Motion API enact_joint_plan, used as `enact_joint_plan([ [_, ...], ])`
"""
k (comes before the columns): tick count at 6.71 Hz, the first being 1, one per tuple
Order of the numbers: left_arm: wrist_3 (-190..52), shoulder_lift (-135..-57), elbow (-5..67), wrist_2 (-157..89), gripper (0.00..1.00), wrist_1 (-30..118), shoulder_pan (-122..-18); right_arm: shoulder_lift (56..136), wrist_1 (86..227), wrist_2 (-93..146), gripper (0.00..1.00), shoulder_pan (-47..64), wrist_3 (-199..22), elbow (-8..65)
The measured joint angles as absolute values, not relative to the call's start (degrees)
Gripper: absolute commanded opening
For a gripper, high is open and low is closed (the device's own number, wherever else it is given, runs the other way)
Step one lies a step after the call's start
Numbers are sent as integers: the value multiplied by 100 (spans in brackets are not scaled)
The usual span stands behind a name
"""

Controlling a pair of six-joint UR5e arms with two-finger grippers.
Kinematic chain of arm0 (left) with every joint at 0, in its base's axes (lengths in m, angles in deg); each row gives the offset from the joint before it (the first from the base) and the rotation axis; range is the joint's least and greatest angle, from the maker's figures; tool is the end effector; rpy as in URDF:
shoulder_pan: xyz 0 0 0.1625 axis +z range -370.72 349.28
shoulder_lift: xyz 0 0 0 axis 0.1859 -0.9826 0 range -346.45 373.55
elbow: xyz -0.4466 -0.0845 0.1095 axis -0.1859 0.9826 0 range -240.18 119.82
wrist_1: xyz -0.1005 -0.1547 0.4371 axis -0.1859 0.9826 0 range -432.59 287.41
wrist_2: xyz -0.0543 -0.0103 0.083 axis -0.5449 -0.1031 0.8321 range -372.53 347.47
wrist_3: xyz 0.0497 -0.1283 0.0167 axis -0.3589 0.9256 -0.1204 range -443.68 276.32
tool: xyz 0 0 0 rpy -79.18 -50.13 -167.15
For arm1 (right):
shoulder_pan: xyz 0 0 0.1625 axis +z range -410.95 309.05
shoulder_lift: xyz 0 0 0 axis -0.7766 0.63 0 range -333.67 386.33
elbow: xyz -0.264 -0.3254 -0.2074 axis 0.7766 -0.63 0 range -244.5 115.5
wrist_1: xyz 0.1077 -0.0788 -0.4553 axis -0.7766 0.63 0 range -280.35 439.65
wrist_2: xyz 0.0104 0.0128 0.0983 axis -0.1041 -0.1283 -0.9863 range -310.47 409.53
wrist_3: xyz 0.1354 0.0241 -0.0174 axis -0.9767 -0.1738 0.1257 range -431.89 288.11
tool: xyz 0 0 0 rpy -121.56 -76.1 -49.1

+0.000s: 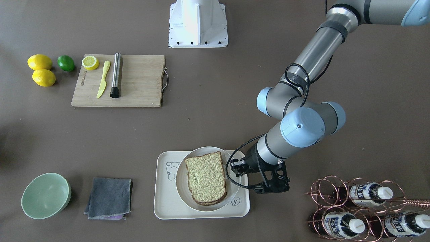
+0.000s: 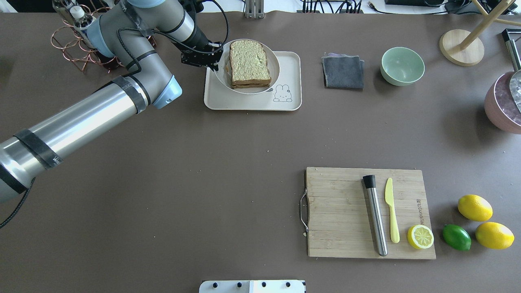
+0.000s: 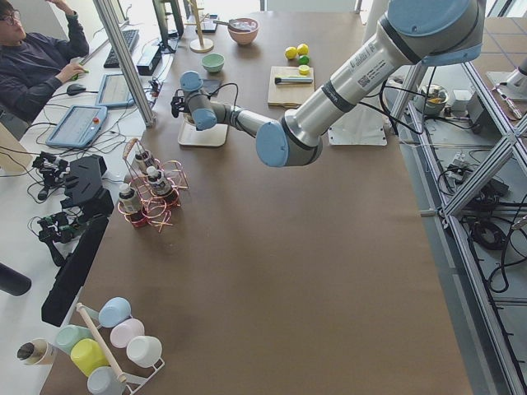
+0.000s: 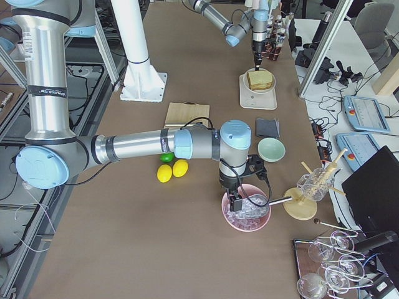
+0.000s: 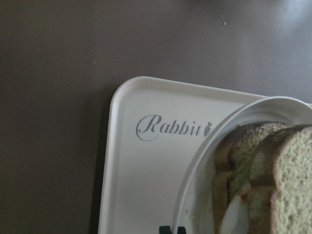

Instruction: Make sandwich and place on tray

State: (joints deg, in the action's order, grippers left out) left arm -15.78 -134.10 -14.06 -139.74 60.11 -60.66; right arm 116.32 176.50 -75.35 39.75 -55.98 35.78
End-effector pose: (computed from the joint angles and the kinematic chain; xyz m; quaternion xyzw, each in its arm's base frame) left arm 0.5955 -0.7853 0.2821 0.0364 0.5279 -0.0545 0.8468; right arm 0.0608 -0.5538 0.6562 0.0717 -0.2923 -0.1351 0.9440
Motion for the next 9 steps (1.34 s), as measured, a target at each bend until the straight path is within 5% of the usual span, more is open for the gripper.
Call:
enact_joint_plan([
  [1, -1593, -13555, -1711, -13837, 0, 6185, -5989, 11654, 17579, -7527, 100, 3975, -5598, 3576],
  [2, -1598, -13599, -1814, -13726, 39, 6275, -5920, 11663, 17548, -7524, 100, 3975, -5598, 3562],
  [3, -1602, -13601, -1846, -13674, 97, 6338, -5887, 11666, 17534, -7526, 100, 3975, -5598, 3547],
  [7, -1730, -13295, -1560, -13507, 98, 6682, -5865, 11676, 17528, -7527, 100, 3975, -5604, 3536],
  [9, -1693, -12511, -363, -13455, 98, 6651, -5892, 11669, 17519, -7536, 100, 3975, -5606, 3468],
])
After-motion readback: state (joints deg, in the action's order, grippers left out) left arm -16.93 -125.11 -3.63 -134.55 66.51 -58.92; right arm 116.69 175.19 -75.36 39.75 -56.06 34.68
